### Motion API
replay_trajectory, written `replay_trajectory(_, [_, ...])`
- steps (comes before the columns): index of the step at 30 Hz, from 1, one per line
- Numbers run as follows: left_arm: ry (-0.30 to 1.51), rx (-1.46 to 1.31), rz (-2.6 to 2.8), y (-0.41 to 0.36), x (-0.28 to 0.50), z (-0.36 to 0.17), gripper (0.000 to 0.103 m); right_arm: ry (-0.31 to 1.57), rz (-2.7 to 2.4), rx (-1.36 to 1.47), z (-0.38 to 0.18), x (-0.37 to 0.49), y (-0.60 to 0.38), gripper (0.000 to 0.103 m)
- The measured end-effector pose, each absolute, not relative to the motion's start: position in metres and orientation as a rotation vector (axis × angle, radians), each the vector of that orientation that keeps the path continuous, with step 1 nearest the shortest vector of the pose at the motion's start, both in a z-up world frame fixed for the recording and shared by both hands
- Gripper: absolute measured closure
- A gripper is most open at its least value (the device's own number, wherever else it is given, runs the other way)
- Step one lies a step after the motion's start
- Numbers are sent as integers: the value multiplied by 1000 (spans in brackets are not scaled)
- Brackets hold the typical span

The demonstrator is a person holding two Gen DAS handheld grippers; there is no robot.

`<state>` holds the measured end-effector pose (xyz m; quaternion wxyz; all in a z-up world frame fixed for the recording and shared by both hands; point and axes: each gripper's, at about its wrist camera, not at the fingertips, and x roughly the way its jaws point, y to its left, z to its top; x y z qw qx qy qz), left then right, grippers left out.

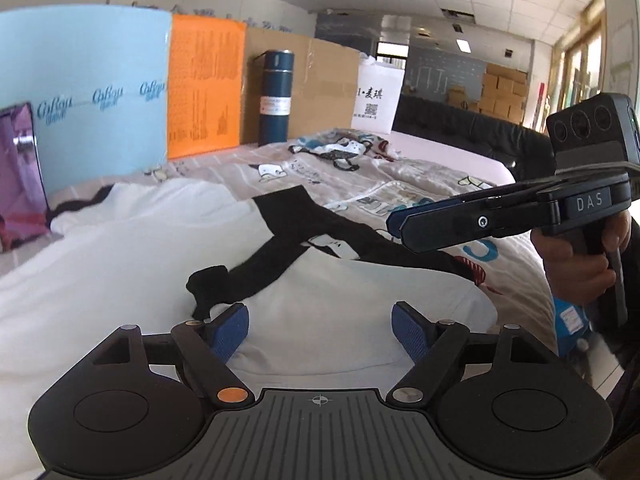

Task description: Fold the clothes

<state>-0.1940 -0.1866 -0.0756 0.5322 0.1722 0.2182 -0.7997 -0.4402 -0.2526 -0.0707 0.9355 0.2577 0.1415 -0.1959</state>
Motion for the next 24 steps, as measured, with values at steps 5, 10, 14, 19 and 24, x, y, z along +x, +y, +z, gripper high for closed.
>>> replay_trajectory(5, [588,388,-1914,-191,-188,-81,20,377,-391,689,-91,-405,-284,47])
replay_trajectory(10, [576,293,-1936,-182,-179,-74,19,399,-409,726,-95,-403,-301,45])
replay_trajectory(14, [474,211,-1871,-168,-160,-45,17,301,-490,554,-55,-420,-309,38])
replay_trajectory(19, [369,269,-1666,-176,-109,-6,16,168,-554,419,-3,-420,-357,34])
replay_trajectory(24, [537,174,-1531,-217,-41,-5,21,164,-486,473,9,-368,-424,32])
